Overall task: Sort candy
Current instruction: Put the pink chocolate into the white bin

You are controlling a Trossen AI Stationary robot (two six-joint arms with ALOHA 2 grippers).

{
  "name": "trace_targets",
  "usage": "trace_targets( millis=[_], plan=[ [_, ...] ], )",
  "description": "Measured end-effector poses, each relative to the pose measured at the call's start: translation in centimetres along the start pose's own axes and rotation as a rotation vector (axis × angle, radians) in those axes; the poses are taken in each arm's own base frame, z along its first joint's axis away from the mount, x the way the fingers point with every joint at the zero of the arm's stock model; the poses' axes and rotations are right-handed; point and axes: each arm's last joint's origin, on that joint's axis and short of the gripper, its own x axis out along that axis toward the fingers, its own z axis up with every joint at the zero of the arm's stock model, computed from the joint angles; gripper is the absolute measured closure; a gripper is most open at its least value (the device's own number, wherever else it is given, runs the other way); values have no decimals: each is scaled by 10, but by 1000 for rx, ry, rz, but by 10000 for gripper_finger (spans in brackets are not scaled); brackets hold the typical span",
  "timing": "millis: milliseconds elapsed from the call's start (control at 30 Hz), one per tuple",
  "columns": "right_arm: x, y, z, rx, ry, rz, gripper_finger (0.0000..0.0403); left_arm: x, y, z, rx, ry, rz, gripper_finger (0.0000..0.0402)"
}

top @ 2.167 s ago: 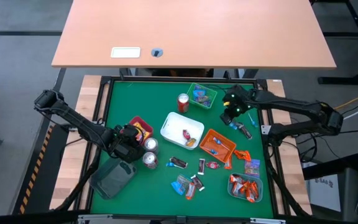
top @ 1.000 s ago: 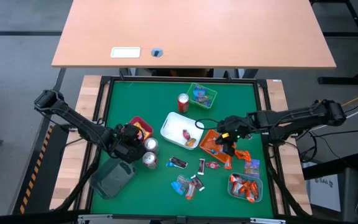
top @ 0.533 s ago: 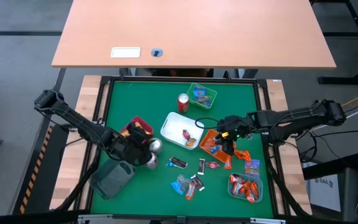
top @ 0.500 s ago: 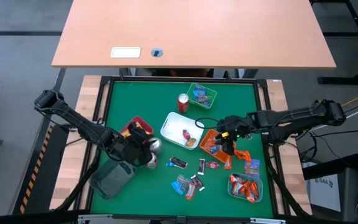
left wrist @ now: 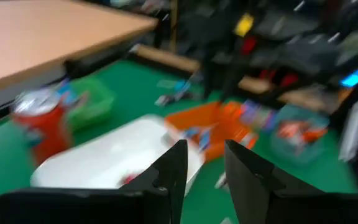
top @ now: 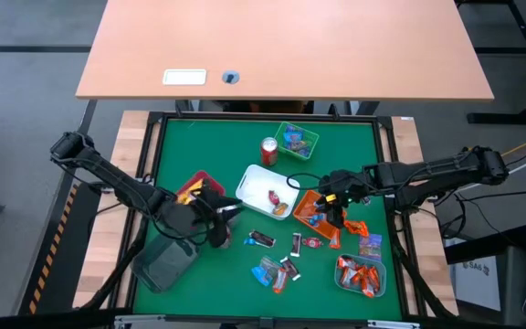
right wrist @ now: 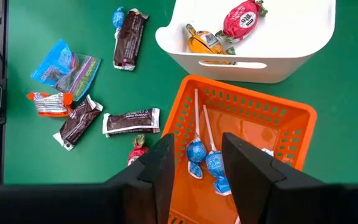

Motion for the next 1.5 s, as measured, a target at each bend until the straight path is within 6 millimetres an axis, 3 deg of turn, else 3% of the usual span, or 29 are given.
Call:
trace_targets(
  millis=[267, 467, 767, 933, 1300, 1500],
  plan=[
    [0, 5, 4, -9, -13, 127, 269, 13, -13, 12, 100, -121, -201, 302],
    [-4, 37, 12, -122, -126, 393, 269, 22, -9, 9, 106, -108, -178, 302],
    [-5, 80, -12, -267, -109, 466, 269, 24, -8, 9, 105, -106, -171, 302],
    [-1, 93, -21, -225, -74, 483, 268, 24, -9, 8, 108, -96, -203, 302],
    [26, 98, -25, -240, 10, 443, 177, 24, -9, 7, 113, -88, -204, 302],
    [30, 109, -28, -421, -5, 455, 166, 24, -9, 7, 114, -88, -204, 302]
  ],
)
